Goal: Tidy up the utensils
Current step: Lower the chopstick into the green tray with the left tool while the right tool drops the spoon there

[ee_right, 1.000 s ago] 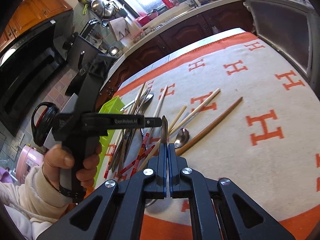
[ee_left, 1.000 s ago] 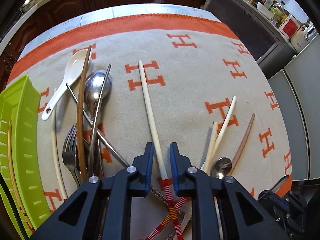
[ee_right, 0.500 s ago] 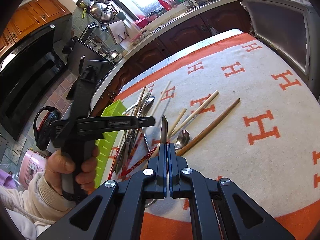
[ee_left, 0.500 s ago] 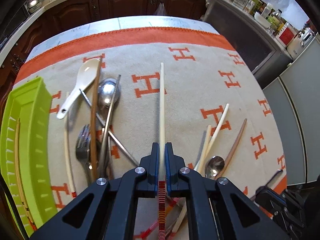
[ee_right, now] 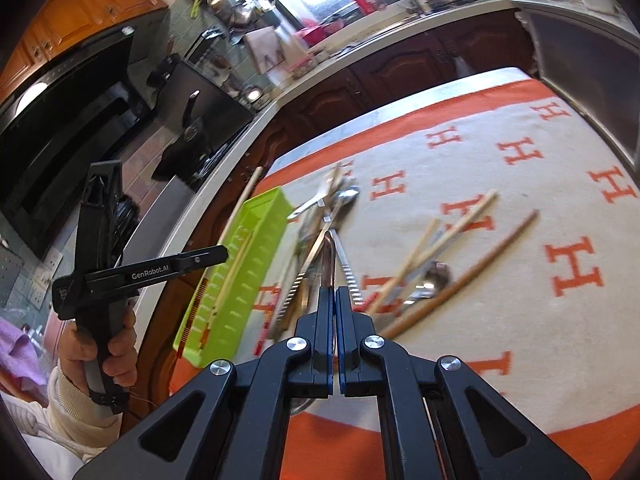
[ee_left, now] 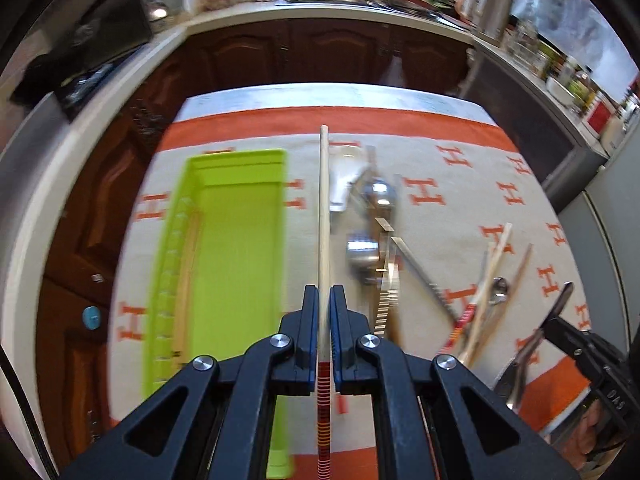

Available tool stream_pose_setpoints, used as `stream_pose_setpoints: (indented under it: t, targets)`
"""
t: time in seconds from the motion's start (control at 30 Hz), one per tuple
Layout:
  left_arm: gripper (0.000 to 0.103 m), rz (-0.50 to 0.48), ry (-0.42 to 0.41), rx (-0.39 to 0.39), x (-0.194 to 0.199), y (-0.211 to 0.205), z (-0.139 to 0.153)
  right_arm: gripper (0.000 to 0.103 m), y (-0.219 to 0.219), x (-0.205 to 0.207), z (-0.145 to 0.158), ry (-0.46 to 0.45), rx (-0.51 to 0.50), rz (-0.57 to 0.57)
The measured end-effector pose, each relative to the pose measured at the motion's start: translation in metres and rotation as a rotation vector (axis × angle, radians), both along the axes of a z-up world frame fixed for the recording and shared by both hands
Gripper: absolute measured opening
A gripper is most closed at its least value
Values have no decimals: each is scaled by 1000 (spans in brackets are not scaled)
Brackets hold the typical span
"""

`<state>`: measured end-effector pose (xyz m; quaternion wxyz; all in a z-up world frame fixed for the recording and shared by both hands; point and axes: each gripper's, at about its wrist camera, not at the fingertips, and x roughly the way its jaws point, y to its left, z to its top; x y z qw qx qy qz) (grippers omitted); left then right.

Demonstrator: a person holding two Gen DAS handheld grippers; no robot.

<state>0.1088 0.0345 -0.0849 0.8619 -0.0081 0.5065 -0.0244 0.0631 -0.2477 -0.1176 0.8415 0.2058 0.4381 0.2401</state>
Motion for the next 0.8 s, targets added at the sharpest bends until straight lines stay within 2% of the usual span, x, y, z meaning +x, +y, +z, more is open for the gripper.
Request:
stream_pose_setpoints:
  t: [0.2,0.37,0.47,0.6,0.7,0.8]
  targets:
    - [3,107,12,-4,-8,59,-11,1,49,13,25,-23,-14,94]
    - [3,130,14,0,-10,78,-28,1,103,34,48,-26,3,170]
    - [4,136,17,-30,-7,86,-35,1,141,44,55,-40,-36,223]
    - [4,137,17,-46,-2,95,-43,2,192,54,54,-34,-89,294]
    - [4,146,11,-22,-1,100,-45,2,220,62,43,-20,-125,331]
    - [12,149,-1,-9,-3,104,-44,2,244,64,31,-7,-173,370]
